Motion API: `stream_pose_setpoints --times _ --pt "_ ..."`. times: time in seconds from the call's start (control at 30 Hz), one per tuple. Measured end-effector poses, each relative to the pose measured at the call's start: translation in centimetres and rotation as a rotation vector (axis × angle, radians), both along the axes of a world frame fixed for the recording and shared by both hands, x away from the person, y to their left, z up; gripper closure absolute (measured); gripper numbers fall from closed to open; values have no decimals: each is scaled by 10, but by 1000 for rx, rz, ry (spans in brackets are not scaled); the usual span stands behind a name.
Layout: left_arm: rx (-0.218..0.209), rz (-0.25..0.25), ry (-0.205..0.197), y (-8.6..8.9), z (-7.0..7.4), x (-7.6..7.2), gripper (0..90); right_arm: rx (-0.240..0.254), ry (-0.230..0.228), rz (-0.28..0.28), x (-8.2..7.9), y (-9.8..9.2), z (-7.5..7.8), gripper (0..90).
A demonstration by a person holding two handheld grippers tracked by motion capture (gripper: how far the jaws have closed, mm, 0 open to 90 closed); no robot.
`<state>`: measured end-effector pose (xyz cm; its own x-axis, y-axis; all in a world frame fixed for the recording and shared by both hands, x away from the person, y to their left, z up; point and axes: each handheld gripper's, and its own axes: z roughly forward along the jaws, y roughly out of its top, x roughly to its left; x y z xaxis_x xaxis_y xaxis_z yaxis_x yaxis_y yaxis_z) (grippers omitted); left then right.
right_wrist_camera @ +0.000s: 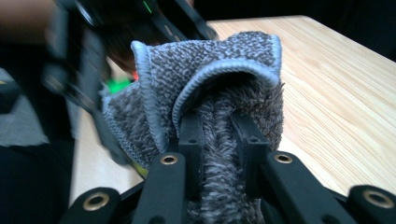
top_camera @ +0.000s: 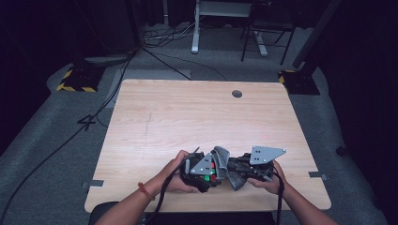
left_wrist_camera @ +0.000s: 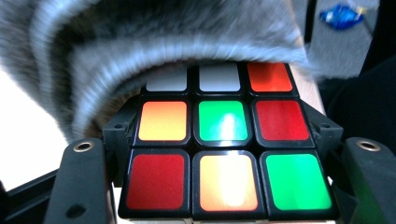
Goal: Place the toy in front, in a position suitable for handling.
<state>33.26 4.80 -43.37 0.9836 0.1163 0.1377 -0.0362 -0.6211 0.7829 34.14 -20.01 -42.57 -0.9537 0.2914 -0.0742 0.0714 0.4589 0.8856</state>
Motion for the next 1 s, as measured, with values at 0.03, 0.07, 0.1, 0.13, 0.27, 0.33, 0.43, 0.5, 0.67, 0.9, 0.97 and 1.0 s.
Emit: stream_pose_setpoints --times 0.03,0.07,0.1,0.13,0.27,0.33,0.43,0.5,0.67,0.9,0.97,1.0 --pt "-12 0 -6 1 3 0 333 -5 12 -8 2 0 -2 766" --pt "-28 1 -9 3 5 -1 334 -7 22 -7 3 0 -4 766" --pt "-37 -3 -9 4 6 -1 333 -17 28 -3 3 1 -5 766" --pt "-41 0 -13 4 8 -1 333 -29 32 0 3 3 -7 765" --pt "-39 9 -12 5 7 0 333 -32 44 8 3 5 -10 766" --pt "-34 12 -15 6 8 0 333 -30 56 12 3 5 -11 766" --pt "-36 18 -20 7 9 1 332 -59 72 24 3 7 -16 766" --pt "-41 24 -19 8 9 1 332 -65 84 30 3 9 -19 766" --pt "-14 53 -27 9 7 6 333 -58 77 48 1 8 -16 766" --pt "18 50 -22 5 2 7 333 -11 40 67 -4 4 -5 766" --pt "32 43 -14 3 0 7 331 11 46 79 -4 4 -4 767" --pt "42 41 -14 2 -1 7 330 11 44 85 -4 6 -4 767"
